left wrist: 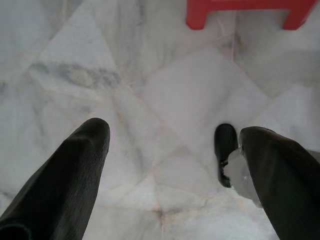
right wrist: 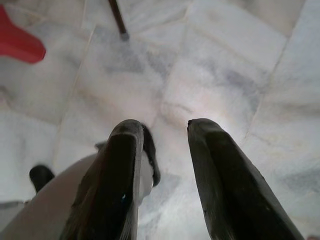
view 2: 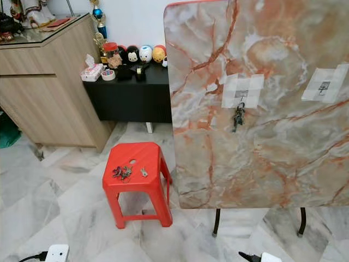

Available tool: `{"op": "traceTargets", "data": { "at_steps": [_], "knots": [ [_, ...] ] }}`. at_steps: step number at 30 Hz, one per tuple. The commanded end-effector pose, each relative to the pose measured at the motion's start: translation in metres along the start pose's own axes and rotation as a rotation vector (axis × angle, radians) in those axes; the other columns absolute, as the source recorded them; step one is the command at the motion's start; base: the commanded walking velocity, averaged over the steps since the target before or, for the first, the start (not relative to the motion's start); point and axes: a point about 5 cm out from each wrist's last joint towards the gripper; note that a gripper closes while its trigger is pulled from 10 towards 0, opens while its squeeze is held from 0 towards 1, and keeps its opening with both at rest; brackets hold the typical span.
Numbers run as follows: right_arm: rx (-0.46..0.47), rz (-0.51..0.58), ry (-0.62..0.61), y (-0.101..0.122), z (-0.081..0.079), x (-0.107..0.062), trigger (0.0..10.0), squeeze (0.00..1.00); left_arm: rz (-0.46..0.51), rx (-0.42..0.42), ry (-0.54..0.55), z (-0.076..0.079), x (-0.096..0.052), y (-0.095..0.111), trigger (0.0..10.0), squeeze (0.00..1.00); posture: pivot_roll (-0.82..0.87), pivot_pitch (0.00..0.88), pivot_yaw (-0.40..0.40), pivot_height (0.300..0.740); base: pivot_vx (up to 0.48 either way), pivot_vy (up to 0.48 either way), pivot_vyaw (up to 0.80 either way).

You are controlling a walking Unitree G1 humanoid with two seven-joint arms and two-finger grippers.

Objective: Hang keys on a hook

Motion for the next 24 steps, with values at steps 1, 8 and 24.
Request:
{"op": "traceTargets", "data": {
  "at_steps": [1, 8, 24],
  "knots": [
    [-0.018, -0.035, 0.007, -0.009, 0.0, -0.001, 10.0, 0.0, -0.03, 0.005, 0.027, -0.011, -0.002, -0.008, 10.0, 0.0, 0.04, 0.0, 0.058, 0.74, 0.0, 0.0, 0.0],
    [-0.045, -0.039, 0.035, -0.007, 0.003, -0.002, 10.0, 0.0, -0.042, -0.02, 0.041, -0.012, -0.005, -0.015, 10.0, 0.0, 0.05, 0.0, 0.035, 0.74, 0.0, 0.277, 0.0],
    [0.045, 0.012, -0.061, 0.018, 0.031, -0.004, 10.0, 0.0, -0.068, -0.046, 0.011, 0.009, -0.008, -0.026, 10.0, 0.0, 0.1, 0.0, 0.024, 0.74, 0.0, 0.292, 0.0]
  ]
}}
Point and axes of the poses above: a point about 5 cm out from each wrist's last joint towards the gripper, its own x axis pointing out of the wrist towards the gripper, its own y axis along the axis of the wrist's last joint, z = x × y, and after that the axes turned 12 degrees about x, right-handed
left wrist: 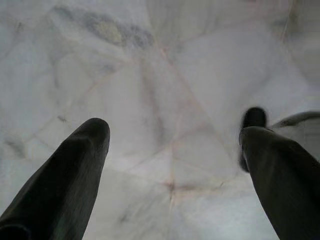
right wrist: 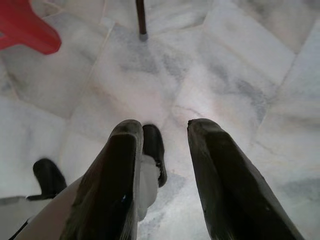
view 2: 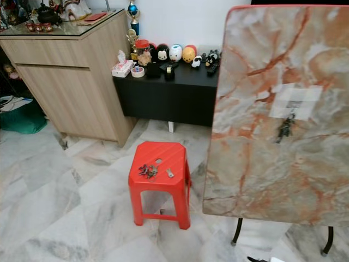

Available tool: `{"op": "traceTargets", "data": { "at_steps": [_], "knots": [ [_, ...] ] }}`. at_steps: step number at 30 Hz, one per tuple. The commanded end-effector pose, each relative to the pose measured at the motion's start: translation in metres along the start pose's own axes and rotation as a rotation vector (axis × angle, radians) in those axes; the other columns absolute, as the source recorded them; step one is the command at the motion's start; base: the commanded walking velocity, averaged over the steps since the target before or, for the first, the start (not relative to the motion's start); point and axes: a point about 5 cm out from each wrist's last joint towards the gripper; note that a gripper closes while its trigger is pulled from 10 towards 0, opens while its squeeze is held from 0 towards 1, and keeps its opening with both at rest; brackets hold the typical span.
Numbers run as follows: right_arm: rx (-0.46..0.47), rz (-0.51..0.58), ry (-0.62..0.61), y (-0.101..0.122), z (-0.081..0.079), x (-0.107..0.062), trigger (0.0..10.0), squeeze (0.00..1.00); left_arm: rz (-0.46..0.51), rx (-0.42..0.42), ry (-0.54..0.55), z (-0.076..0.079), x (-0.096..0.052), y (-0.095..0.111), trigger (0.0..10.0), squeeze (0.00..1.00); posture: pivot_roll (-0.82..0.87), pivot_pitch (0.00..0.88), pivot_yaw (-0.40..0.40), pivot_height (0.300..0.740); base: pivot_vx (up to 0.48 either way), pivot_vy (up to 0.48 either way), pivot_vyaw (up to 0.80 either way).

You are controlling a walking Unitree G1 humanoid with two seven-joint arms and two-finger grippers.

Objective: Hang keys on a hook

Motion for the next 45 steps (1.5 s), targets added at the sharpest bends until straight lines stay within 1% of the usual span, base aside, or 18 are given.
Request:
{"op": "traceTargets", "data": {
  "at_steps": [1, 3, 4, 7, 9, 10, 11, 15, 17, 19, 24, 28, 30, 35, 38, 42, 45],
  "knots": [
    [0.016, -0.006, -0.011, 0.0, 0.002, 0.0, 10.0, 0.0, 0.004, -0.002, 0.013, -0.004, 0.0, 0.002, 10.0, 0.0, 0.09, 0.0, 0.013, 0.74, 0.0, 0.296, 0.0],
    [-0.002, -0.005, 0.023, -0.003, -0.011, 0.002, 10.0, 0.0, 0.008, -0.002, 0.017, -0.006, 0.001, 0.004, 10.0, 0.0, 0.09, 0.0, 0.003, 0.74, 0.0, 0.336, 0.0],
    [-0.005, -0.004, 0.03, -0.003, -0.013, 0.002, 10.0, 0.0, 0.01, -0.003, 0.019, -0.007, 0.001, 0.005, 10.0, 0.0, 0.08, 0.0, 0.001, 0.74, 0.0, 0.349, 0.0],
    [-0.021, -0.005, 0.039, -0.001, -0.015, 0.002, 10.0, 0.0, 0.017, -0.02, 0.034, -0.013, 0.001, 0.007, 10.0, 0.0, 0.07, 0.0, 0.0, 0.74, 0.0, 0.35, 0.0],
    [-0.03, -0.002, 0.046, 0.001, -0.016, 0.003, 10.0, 0.0, 0.015, -0.025, 0.047, -0.021, 0.001, 0.006, 10.0, 0.0, 0.04, 0.0, 0.02, 0.74, 0.0, 0.345, 0.0],
    [-0.03, -0.002, 0.046, 0.001, -0.016, 0.003, 10.0, 0.0, 0.015, -0.025, 0.047, -0.021, 0.001, 0.006, 10.0, 0.0, 0.04, 0.0, 0.02, 0.74, 0.0, 0.345, 0.0],
    [-0.014, 0.007, 0.043, 0.004, -0.015, 0.003, 10.0, 0.0, 0.013, -0.029, 0.053, -0.025, 0.001, 0.006, 10.0, 0.0, 0.03, 0.0, 0.025, 0.74, 0.0, 0.349, 0.0],
    [-0.013, 0.012, 0.045, 0.006, -0.015, 0.003, 10.0, 0.0, 0.013, -0.031, 0.059, -0.032, 0.001, 0.007, 10.0, 0.0, 0.04, 0.0, 0.023, 0.74, 0.0, 0.346, 0.0],
    [-0.011, 0.009, 0.046, 0.004, -0.017, 0.003, 10.0, 0.0, 0.021, -0.033, 0.06, -0.033, 0.001, 0.01, 10.0, 0.0, 0.05, 0.0, 0.017, 0.74, 0.0, 0.349, 0.0],
    [-0.013, 0.01, 0.051, 0.004, -0.018, 0.003, 10.0, 0.0, 0.04, -0.042, 0.062, -0.03, 0.003, 0.017, 10.0, 0.0, 0.06, 0.0, 0.009, 0.74, 0.0, 0.349, 0.0],
    [-0.015, 0.011, 0.055, 0.005, -0.016, 0.003, 10.0, 0.0, 0.055, -0.041, 0.048, -0.018, 0.005, 0.022, 10.0, 0.0, 0.06, 0.0, 0.005, 0.74, 0.0, 0.346, 0.0],
    [-0.016, 0.011, 0.056, 0.006, -0.014, 0.003, 10.0, 0.0, 0.057, -0.038, 0.04, -0.012, 0.006, 0.027, 10.0, 0.0, 0.06, 0.0, 0.005, 0.74, 0.0, 0.343, 0.0],
    [-0.014, 0.012, 0.055, 0.006, -0.014, 0.003, 10.0, 0.0, 0.058, -0.038, 0.039, -0.012, 0.007, 0.028, 10.0, 0.0, 0.06, 0.0, 0.005, 0.74, 0.0, 0.345, 0.0],
    [-0.012, 0.013, 0.055, 0.006, -0.013, 0.002, 10.0, 0.0, 0.064, -0.039, 0.045, -0.016, 0.007, 0.032, 10.0, 0.0, 0.05, 0.0, 0.006, 0.74, 0.0, 0.345, 0.0],
    [-0.012, 0.013, 0.054, 0.006, -0.012, 0.002, 10.0, 0.0, 0.072, -0.038, 0.053, -0.023, 0.008, 0.036, 10.0, 0.0, 0.05, 0.0, 0.008, 0.74, 0.0, 0.349, 0.0],
    [-0.01, 0.013, 0.054, 0.006, -0.012, 0.002, 10.0, 0.0, 0.074, -0.039, 0.059, -0.028, 0.007, 0.035, 10.0, 0.0, 0.05, 0.0, 0.009, 0.74, 0.0, 0.344, 0.0],
    [-0.008, 0.014, 0.057, 0.006, -0.013, 0.002, 10.0, 0.0, 0.068, -0.04, 0.064, -0.032, 0.005, 0.029, 10.0, 0.0, 0.05, 0.0, 0.01, 0.74, 0.0, 0.345, 0.0]
  ]
}}
Point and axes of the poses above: a point about 5 cm out from each wrist's last joint towards the gripper, its own x axis pointing out of the wrist towards the gripper, its own y axis along the axis of the wrist's last joint, z = x × y, and after that the axes turned 12 degrees about x, right-handed
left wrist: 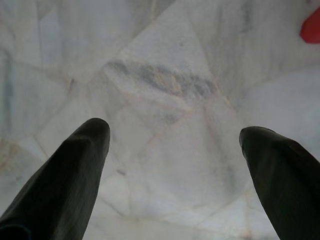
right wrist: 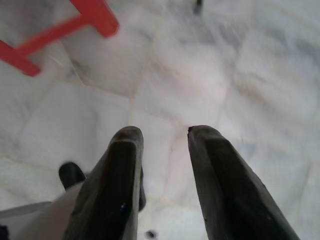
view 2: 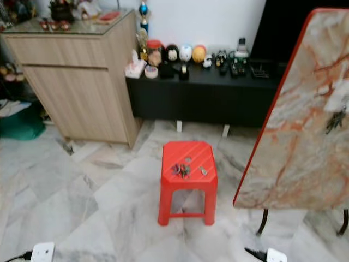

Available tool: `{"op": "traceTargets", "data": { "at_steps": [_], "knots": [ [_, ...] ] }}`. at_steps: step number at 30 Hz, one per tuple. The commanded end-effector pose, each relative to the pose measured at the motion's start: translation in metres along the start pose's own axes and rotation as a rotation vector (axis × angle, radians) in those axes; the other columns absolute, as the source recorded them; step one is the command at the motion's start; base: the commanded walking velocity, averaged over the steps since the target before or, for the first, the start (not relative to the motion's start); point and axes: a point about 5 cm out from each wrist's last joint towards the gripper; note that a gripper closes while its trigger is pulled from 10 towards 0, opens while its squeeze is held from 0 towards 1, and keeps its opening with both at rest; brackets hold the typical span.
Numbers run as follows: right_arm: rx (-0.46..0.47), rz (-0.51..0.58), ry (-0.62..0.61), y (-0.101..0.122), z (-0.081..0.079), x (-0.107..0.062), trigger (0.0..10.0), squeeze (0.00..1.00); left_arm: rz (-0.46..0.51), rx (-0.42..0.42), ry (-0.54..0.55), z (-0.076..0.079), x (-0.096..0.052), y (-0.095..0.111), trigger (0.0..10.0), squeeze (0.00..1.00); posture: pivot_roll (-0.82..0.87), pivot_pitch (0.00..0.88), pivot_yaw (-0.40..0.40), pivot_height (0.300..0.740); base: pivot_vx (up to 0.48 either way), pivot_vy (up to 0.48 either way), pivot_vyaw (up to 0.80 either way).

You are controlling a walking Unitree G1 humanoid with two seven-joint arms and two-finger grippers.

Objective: Hang keys on a hook

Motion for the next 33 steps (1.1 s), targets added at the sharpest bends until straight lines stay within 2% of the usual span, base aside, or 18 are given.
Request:
{"op": "traceTargets", "data": {
  "at_steps": [1, 9, 11, 15, 21, 24, 27, 33],
  "knots": [
    [0.002, 0.002, 0.003, 0.0, -0.001, 0.0, 10.0, 0.0, -0.006, -0.009, 0.016, -0.007, -0.002, -0.006, 10.0, 0.0, 0.05, 0.0, 0.01, 0.74, 0.0, 0.349, 0.0],
    [-0.002, 0.0, 0.005, 0.0, -0.001, 0.0, 10.0, 0.0, -0.034, -0.01, -0.001, 0.005, -0.008, -0.025, 10.0, 0.0, 0.05, 0.0, 0.01, 0.74, 0.0, 0.256, 0.0],
    [-0.002, 0.0, 0.005, 0.0, -0.001, 0.0, 10.0, 0.0, -0.025, 0.001, -0.015, 0.014, -0.006, -0.02, 10.0, 0.0, 0.05, 0.0, 0.01, 0.74, 0.0, 0.0, 0.0],
    [-0.003, 0.001, 0.006, 0.0, -0.001, 0.0, 10.0, 0.0, -0.007, 0.008, -0.035, 0.021, -0.003, -0.011, 10.0, 0.0, 0.06, 0.0, 0.01, 0.74, 0.0, 0.0, 0.0],
    [-0.007, 0.0, 0.005, 0.0, -0.001, 0.0, 10.0, 0.0, 0.002, -0.003, -0.029, 0.019, -0.002, -0.006, 10.0, 0.0, 0.06, 0.0, 0.009, 0.74, 0.0, 0.0, 0.0],
    [-0.007, 0.0, 0.008, 0.0, -0.001, 0.0, 10.0, 0.0, 0.002, -0.01, -0.023, 0.013, -0.002, -0.007, 10.0, 0.0, 0.06, 0.0, 0.006, 0.74, 0.0, 0.0, 0.0],
    [-0.012, -0.001, 0.012, 0.0, -0.002, 0.0, 10.0, 0.0, -0.01, -0.026, -0.023, 0.006, -0.005, -0.015, 10.0, 0.0, 0.06, 0.0, 0.008, 0.74, 0.0, 0.0, 0.0],
    [-0.04, 0.012, 0.009, 0.003, -0.002, 0.0, 10.0, 0.0, -0.024, -0.03, -0.025, 0.004, -0.009, -0.026, 10.0, 0.0, 0.06, 0.0, 0.006, 0.74, 0.0, 0.0, 0.0]
  ]
}}
Point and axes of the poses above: a point about 5 cm out from each wrist's last joint towards the gripper, its own x axis pointing out of the wrist towards the gripper, its own y axis along the axis of the wrist's last joint, z = x × y, and after that the axes turned 12 degrees about x, right-handed
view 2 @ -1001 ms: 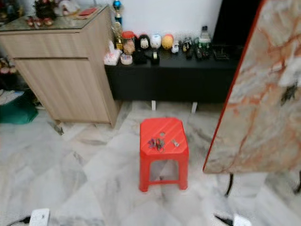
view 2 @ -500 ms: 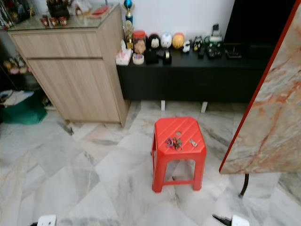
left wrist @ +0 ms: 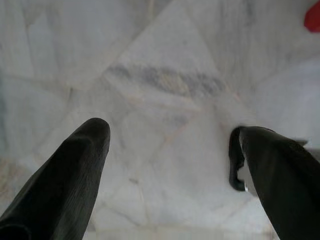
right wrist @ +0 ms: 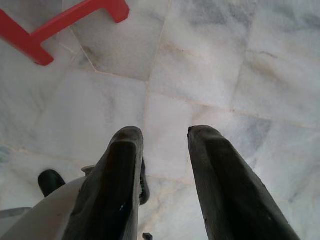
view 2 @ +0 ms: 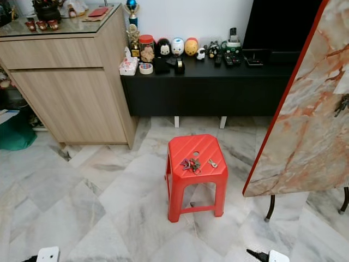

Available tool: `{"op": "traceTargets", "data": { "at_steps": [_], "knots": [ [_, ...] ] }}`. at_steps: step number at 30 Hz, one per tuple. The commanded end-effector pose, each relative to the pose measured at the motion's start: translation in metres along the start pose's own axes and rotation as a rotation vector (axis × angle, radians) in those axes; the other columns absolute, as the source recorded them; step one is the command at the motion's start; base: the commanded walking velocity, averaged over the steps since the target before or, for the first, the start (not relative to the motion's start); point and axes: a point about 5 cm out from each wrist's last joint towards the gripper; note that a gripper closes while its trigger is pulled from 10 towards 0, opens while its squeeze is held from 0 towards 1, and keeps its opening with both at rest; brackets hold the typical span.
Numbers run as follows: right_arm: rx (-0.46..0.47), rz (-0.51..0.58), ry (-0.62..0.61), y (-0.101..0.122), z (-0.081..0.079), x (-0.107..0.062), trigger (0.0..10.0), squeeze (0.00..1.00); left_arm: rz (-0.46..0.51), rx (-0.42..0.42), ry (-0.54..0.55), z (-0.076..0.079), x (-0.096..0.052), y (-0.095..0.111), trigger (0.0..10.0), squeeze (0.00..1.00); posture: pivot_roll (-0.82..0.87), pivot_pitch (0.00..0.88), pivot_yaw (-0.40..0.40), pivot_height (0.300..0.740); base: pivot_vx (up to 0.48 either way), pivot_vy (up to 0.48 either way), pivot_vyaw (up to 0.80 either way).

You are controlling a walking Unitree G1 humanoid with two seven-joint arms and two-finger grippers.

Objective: Hang keys on a hook

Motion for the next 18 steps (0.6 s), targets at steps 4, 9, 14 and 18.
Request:
{"op": "traceTargets", "data": {
  "at_steps": [4, 9, 14, 18],
  "knots": [
    [-0.02, 0.02, -0.005, 0.004, 0.002, 0.0, 10.0, 0.0, -0.012, -0.022, -0.008, 0.007, 0.0, -0.002, 10.0, 0.0, 0.06, 0.0, 0.006, 0.74, 0.13, 0.0, -0.1],
    [0.005, 0.021, -0.012, 0.003, 0.002, 0.0, 10.0, 0.0, -0.007, -0.018, -0.02, 0.017, 0.003, 0.006, 10.0, 0.0, 0.06, 0.0, 0.006, 0.74, 0.281, 0.0, 0.0],
    [0.004, 0.026, -0.013, 0.004, 0.003, 0.0, 10.0, 0.0, -0.008, -0.022, -0.026, 0.02, 0.005, 0.01, 10.0, 0.0, 0.05, 0.0, 0.006, 0.74, 0.17, 0.0, 0.0],
    [-0.01, 0.026, -0.011, 0.005, 0.003, 0.0, 10.0, 0.0, -0.007, -0.025, -0.027, 0.02, 0.005, 0.012, 10.0, 0.0, 0.05, 0.0, 0.006, 0.74, 0.0, 0.0, 0.0]
  ]
}}
Point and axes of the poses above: a point about 5 cm out from each wrist's last joint towards the gripper, its own x axis pointing out of the wrist towards the gripper, its own y axis along the axis of the wrist's last joint, z = x × y, and after that the axes turned 12 degrees about x, right-handed
